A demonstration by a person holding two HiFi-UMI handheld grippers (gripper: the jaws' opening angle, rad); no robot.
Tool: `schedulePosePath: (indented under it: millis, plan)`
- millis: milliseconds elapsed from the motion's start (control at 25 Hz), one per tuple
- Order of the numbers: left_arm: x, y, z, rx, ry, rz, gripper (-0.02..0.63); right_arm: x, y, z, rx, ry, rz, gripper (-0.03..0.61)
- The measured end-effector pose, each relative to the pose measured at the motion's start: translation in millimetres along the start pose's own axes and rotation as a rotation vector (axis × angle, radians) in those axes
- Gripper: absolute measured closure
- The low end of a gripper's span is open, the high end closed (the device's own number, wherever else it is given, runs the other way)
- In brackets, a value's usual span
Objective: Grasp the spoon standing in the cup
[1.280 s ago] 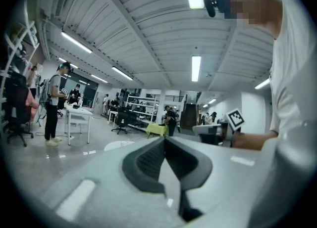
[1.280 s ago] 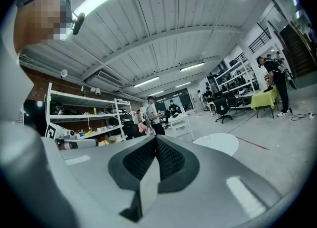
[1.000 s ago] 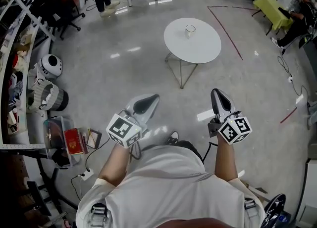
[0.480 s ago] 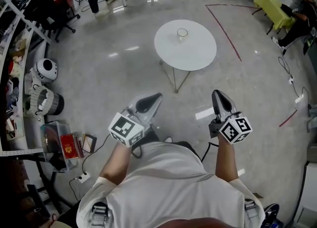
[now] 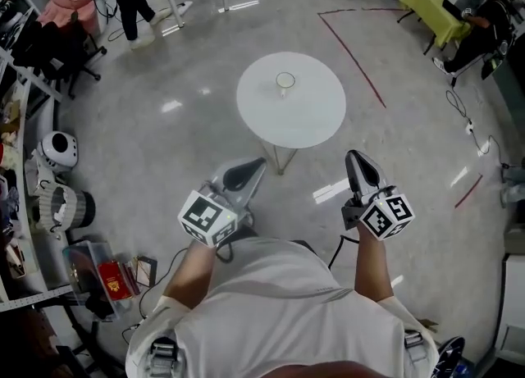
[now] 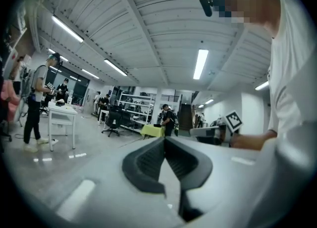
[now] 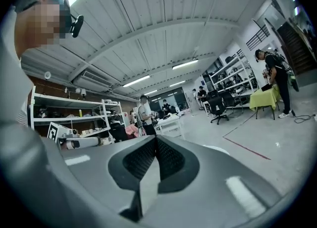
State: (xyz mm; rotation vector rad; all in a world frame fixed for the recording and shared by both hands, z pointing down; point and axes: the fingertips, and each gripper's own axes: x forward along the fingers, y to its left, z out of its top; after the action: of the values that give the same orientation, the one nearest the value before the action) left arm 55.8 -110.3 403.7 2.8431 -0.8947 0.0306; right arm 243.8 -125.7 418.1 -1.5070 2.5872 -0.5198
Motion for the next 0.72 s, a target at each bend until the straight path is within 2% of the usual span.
schedulePosePath:
  millis: [200,480,720]
  plan:
    - [17,91,26,-0.007,-0.007,-0.014,0.612,96,1,26,-0.071,0.017,-0.017,0.574]
    - [26,211,27,-0.055,0.011,-0.009,0.612,217,3,14,-0.090,0.105,-0.028,0.574]
    - [45,262,19,-0.068,0.028,-0.025,0.612,269,-19,-2,-0.070,0.186,-0.059,0.574]
